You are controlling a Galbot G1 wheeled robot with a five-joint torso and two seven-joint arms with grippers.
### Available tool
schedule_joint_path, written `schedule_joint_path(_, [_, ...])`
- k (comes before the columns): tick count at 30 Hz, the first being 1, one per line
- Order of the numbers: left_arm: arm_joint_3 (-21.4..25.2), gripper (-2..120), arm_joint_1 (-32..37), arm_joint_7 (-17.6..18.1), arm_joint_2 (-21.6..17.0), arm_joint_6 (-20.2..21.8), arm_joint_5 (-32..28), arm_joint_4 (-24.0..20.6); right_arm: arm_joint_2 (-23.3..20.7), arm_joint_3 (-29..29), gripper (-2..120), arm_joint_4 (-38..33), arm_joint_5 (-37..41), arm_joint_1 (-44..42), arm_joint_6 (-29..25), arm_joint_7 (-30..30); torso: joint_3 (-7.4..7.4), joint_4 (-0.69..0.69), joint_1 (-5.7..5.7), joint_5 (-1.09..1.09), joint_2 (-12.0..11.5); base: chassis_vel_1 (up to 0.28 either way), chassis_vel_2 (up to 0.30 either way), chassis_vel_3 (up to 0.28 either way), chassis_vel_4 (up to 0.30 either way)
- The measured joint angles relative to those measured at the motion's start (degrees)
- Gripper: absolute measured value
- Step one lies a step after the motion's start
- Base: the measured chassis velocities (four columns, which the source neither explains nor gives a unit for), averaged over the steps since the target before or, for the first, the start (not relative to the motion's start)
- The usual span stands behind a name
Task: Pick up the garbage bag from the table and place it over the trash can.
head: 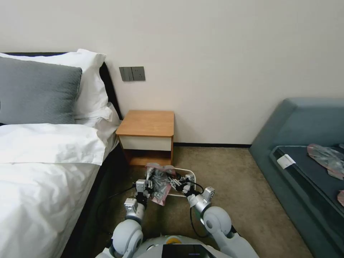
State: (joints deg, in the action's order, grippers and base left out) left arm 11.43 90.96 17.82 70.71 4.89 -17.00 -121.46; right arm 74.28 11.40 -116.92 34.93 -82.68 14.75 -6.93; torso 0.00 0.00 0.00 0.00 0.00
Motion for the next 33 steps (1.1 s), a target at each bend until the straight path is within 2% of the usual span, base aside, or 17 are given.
schedule_joint_path(1, [0.00,5,0.00,0.00,0.00,0.00,0.00,0.00,0.00,0.00,43,0.00,0.00,0.00,0.00,0.00,0.00,0.00,0.00,0.00,0.00,0.000,0.000,0.000,0.000])
schedule_joint_path(4, [-0.02,5,0.05,-0.03,0.03,0.00,-0.01,-0.16,0.04,0.16,28,0.18,0.00,0.00,-0.21,-0.05,0.00,0.00,0.00,0.00,0.00,0.000,0.000,0.000,0.000])
schedule_joint_path(5, [-0.02,5,0.05,-0.03,0.03,0.00,-0.01,-0.16,0.04,0.16,28,0.18,0.00,0.00,-0.21,-0.05,0.00,0.00,0.00,0.00,0.00,0.000,0.000,0.000,0.000])
schedule_joint_path(8, [-0.03,5,0.07,-0.04,0.07,0.00,-0.07,-0.16,0.05,0.23,16,0.25,0.00,0.00,-0.39,-0.08,0.00,0.00,0.00,0.00,0.00,0.000,0.000,0.000,0.000])
schedule_joint_path(10, [-0.03,5,0.08,-0.03,0.10,0.00,-0.08,-0.16,0.06,0.23,13,0.27,0.00,0.00,-0.41,-0.10,0.00,0.00,0.00,0.00,0.00,0.000,0.000,0.000,0.000])
schedule_joint_path(11, [-0.04,5,0.11,0.05,0.25,0.00,-0.25,-0.16,0.09,0.30,3,0.30,-0.02,0.00,-0.56,-0.21,0.00,0.00,0.00,0.00,0.00,0.000,0.000,0.000,0.000])
schedule_joint_path(13, [-0.06,5,0.11,0.09,0.36,0.02,-0.32,-0.16,0.09,0.35,0,0.30,-0.04,-0.03,-0.67,-0.28,0.00,0.00,0.00,0.00,0.00,0.000,0.000,0.000,0.000])
schedule_joint_path(26, [0.10,5,-0.35,1.59,0.56,1.28,-0.60,1.06,-1.48,2.80,0,-6.23,0.53,-0.06,-0.26,-0.48,0.00,0.00,0.00,0.00,0.00,0.000,0.000,0.000,0.000])
schedule_joint_path(33, [0.23,5,-0.10,1.49,0.34,1.16,-0.63,0.92,-2.49,4.80,0,-5.03,1.45,4.11,0.84,1.05,0.00,0.00,0.00,0.01,0.00,0.000,0.000,0.000,0.000])
